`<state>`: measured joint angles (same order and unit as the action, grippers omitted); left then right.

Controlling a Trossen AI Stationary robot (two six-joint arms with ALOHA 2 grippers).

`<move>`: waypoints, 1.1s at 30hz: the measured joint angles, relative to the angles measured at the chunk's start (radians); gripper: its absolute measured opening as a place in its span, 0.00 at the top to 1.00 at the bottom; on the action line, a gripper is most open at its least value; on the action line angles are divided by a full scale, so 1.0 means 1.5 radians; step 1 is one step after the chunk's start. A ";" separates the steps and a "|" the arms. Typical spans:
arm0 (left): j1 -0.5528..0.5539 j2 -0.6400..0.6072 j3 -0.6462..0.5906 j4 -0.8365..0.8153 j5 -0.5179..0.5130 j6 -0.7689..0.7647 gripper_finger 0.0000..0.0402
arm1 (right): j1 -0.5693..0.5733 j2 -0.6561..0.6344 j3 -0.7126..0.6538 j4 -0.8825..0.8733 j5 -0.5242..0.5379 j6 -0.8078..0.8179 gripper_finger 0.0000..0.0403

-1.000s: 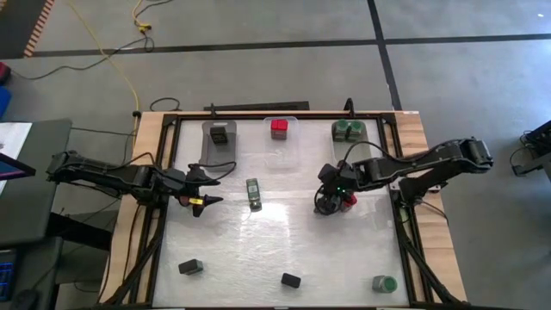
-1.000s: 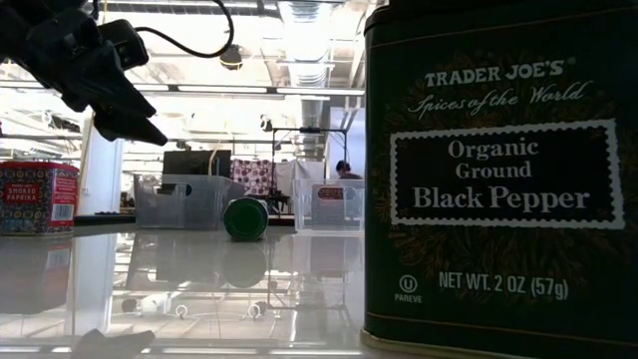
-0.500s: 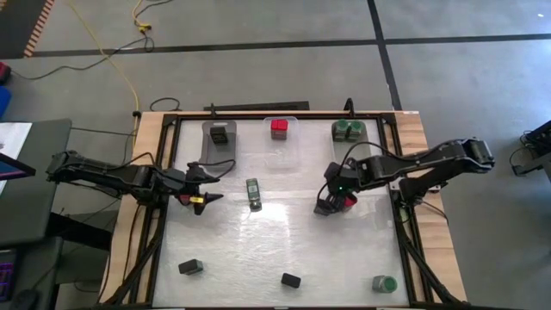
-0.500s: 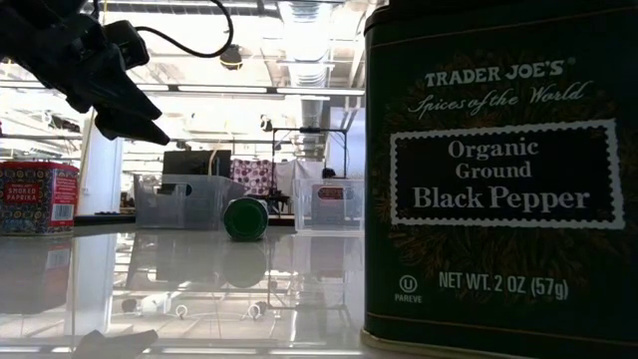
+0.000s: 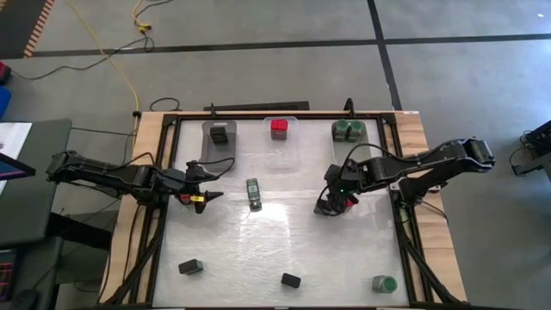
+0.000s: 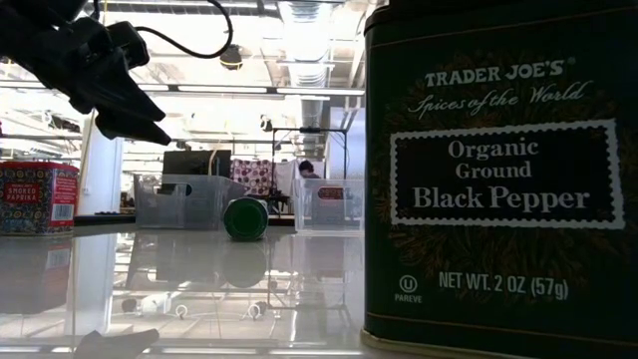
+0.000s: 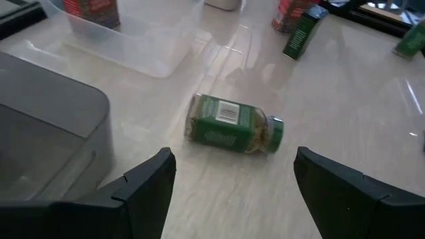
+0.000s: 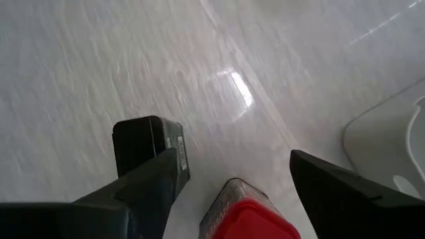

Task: Sort spices by type
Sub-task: Put the black seasoning can into the black bin

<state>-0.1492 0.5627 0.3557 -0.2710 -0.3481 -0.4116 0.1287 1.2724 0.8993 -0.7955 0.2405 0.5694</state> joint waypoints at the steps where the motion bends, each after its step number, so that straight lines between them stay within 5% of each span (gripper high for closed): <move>1: 0.000 0.000 0.000 0.000 -0.009 0.000 0.27 | 0.003 0.000 0.000 0.000 0.000 -0.003 0.21; 22: 0.000 0.000 0.000 0.000 -0.041 0.000 0.27 | 0.088 0.142 0.000 0.041 -0.007 -0.074 0.23; 33: 0.000 0.000 0.000 -0.002 -0.040 0.000 0.27 | 0.084 0.125 0.000 0.034 -0.012 -0.093 0.63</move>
<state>-0.1492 0.5629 0.3557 -0.2733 -0.4088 -0.4114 0.2542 1.4601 0.8989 -0.7441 0.2230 0.4293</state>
